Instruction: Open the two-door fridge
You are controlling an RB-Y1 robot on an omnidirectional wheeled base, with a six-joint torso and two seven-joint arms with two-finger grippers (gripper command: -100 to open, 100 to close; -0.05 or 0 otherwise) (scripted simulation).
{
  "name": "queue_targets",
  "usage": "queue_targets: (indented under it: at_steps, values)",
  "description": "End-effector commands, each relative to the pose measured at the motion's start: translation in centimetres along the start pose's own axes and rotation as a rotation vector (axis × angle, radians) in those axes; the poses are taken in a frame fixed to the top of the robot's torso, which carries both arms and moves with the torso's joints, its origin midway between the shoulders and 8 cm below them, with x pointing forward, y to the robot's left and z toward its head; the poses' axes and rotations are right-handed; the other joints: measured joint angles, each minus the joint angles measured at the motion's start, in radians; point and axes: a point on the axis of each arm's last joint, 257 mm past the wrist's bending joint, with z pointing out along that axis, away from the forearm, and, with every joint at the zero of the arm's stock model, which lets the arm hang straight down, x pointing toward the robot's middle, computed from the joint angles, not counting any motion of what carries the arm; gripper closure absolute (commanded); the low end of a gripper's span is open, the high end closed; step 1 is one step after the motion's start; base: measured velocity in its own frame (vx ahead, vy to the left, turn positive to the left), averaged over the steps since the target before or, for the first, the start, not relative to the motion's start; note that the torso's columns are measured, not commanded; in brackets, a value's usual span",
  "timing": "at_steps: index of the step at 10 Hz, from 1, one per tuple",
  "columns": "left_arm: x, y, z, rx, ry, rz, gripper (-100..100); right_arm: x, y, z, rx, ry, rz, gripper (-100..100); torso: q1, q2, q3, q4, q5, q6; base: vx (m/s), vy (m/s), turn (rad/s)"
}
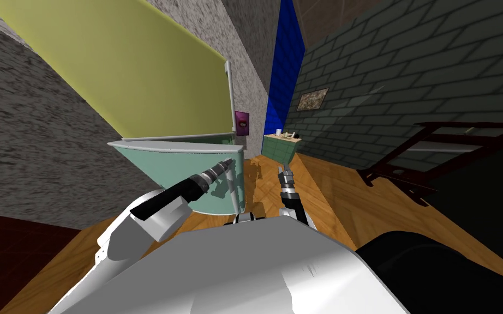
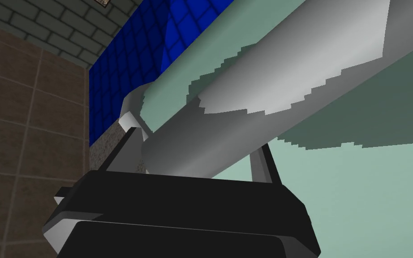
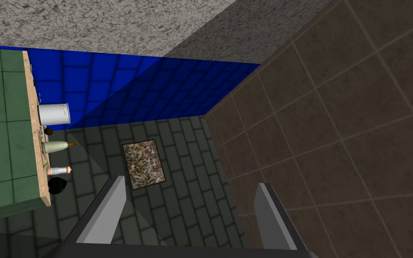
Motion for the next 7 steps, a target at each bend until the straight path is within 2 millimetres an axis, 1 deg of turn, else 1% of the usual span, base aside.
queue_targets:
  at_steps: [1, 2, 3, 4, 5, 6, 7]
  values:
    - [1.2, -1.3, 0.3, 0.041, 0.038, 0.003, 100, 0.0, 0.0, 0.0, 0.000, 0.000, 0.000, 0, 0.002, 0.001, 0.000, -0.001, 0.000, 0.002, -0.179, 0.213, -0.120]
    - [1.2, -1.3, 0.3, 0.041, 0.038, 0.003, 100, 0.0, 0.0, 0.0, 0.000, 0.000, 0.000, 0, 0.006, 0.006, 0.004, -0.001, 0.001, 0.003, -0.198, 0.210, -0.091]
    - [1.8, -1.9, 0.4, 0.061, 0.058, 0.004, 100, 0.0, 0.0, 0.0, 0.000, 0.000, 0.000, 0, 0.008, 0.007, 0.005, 0.000, 0.003, 0.000, -0.201, 0.197, -0.095]
    - [1.8, -1.9, 0.4, 0.061, 0.058, 0.004, 100, 0.0, 0.0, 0.0, 0.000, 0.000, 0.000, 0, 0.009, 0.006, 0.004, 0.000, 0.003, 0.000, -0.157, 0.162, -0.058]
    - [2.4, -2.5, 0.4, 0.080, 0.077, 0.005, 100, 0.0, 0.0, 0.0, 0.000, 0.000, 0.000, 0, 0.009, 0.003, 0.001, 0.000, 0.003, -0.002, -0.191, 0.181, -0.078]
    - [3.0, -3.2, 0.5, 0.100, 0.096, 0.006, 100, 0.0, 0.0, 0.0, 0.000, 0.000, 0.000, 0, 0.011, 0.004, 0.002, 0.000, 0.003, -0.001, -0.227, 0.215, -0.124]
    - [3.0, -3.2, 0.5, 0.100, 0.096, 0.006, 100, 0.0, 0.0, 0.0, 0.000, 0.000, 0.000, 0, 0.011, 0.005, 0.003, 0.000, 0.003, 0.000, -0.191, 0.167, -0.059]
